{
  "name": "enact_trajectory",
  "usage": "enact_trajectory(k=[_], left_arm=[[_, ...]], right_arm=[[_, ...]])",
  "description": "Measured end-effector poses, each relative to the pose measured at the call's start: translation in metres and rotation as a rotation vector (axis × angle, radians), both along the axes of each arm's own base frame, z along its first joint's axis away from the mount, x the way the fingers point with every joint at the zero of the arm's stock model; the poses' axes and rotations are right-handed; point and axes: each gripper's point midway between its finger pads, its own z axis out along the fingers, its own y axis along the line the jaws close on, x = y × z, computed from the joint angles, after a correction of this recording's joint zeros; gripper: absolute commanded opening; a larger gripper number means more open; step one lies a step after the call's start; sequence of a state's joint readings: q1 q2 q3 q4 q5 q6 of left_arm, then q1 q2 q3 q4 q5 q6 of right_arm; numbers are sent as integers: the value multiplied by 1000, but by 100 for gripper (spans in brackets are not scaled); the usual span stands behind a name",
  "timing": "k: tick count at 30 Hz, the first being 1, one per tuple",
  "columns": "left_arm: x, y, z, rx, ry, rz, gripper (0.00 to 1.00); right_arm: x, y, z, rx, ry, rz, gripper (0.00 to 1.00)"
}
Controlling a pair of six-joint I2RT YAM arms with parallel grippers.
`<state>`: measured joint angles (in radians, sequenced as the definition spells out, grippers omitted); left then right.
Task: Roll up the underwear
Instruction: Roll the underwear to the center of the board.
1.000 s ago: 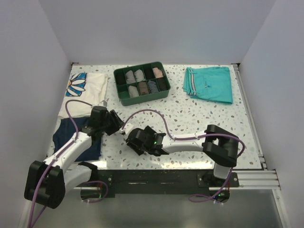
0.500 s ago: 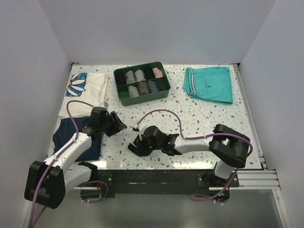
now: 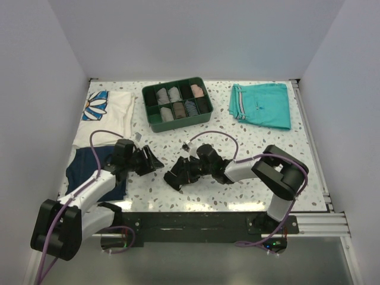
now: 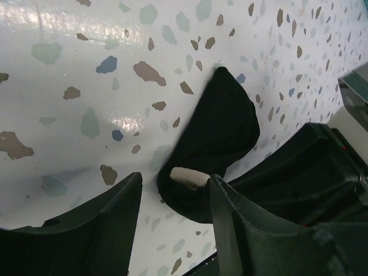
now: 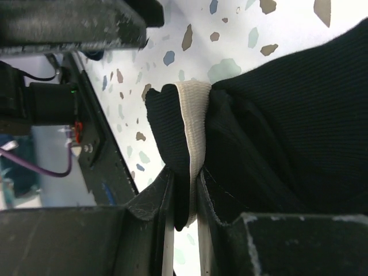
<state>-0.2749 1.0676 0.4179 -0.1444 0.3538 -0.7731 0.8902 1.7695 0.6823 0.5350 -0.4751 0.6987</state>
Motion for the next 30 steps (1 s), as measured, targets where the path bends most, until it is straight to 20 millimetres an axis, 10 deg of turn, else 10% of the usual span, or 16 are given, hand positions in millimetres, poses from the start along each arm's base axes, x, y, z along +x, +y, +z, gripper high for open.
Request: enact_trajectory(k=[18,30], left_arm=[[-28,-32,11,-96,-69,-176,58],[-43,0,-15,67,39,-64,62]], right_arm=[[7,7,-10,-32,181,11,8],[9,7,-11,-70,209,6,9]])
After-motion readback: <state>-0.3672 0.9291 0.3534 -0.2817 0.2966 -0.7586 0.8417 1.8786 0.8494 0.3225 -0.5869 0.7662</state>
